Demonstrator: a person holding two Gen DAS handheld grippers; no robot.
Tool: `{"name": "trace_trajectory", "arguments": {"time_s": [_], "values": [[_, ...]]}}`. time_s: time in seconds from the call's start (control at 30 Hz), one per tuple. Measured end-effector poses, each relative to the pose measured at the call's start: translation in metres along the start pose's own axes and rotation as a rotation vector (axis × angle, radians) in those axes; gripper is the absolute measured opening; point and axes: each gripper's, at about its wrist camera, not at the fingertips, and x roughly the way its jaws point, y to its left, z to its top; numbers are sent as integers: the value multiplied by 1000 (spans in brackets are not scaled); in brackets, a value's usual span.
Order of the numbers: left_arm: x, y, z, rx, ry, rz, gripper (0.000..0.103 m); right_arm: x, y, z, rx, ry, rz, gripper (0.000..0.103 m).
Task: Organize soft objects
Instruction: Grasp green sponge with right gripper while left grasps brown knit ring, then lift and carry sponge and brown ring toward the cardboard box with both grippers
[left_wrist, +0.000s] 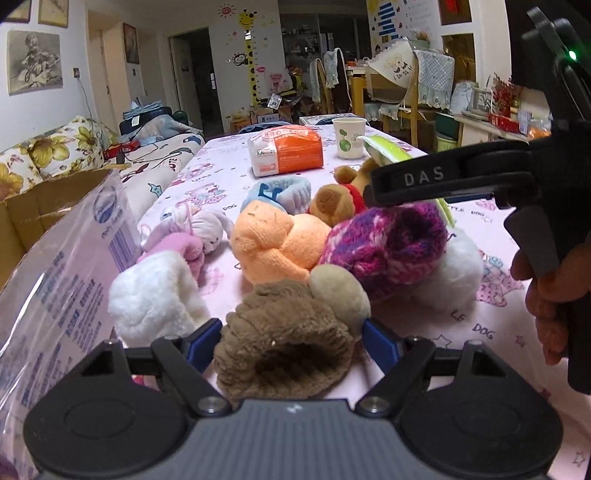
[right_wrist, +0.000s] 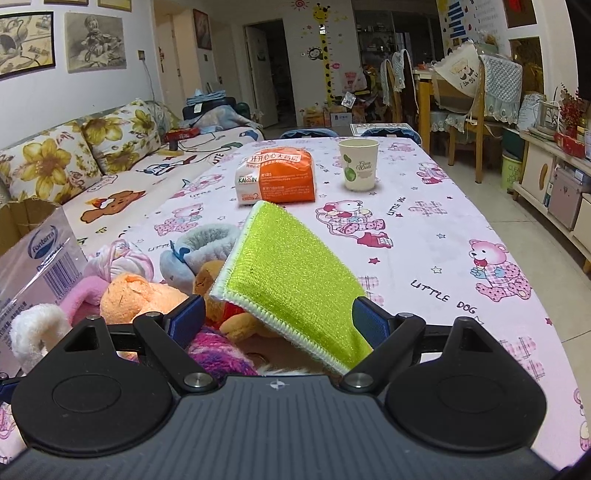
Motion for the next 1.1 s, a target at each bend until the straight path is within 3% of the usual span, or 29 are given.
{"name": "trace_trajectory", "arguments": {"time_s": [0.07, 0.13, 0.23, 0.3, 0.4, 0.7, 0.93, 1.1], "values": [[3, -1, 0, 9, 7, 4, 86, 0, -1, 0, -10, -4, -3, 101], [7, -2, 0, 17, 24, 9, 86, 0, -1, 1, -16, -3, -7, 93], [12, -4, -3, 40, 50, 38, 87, -4, -3, 2, -19, -6, -12, 80], [12, 1, -2, 16, 65, 32, 84, -4, -8, 5, 3, -7, -10, 63], [11, 2, -1, 9, 69, 25, 79, -6, -15, 7, 22, -17, -19, 53], [5, 6, 2, -6, 71, -30, 38, -20, -18, 7, 40, -47, -17, 35], [-1, 11, 8, -43, 56, -73, 31, -29, -21, 6, 75, -60, -19, 28], [-15, 15, 15, -75, -4, -111, 31, -44, -23, 7, 126, -85, 2, 28]]}}
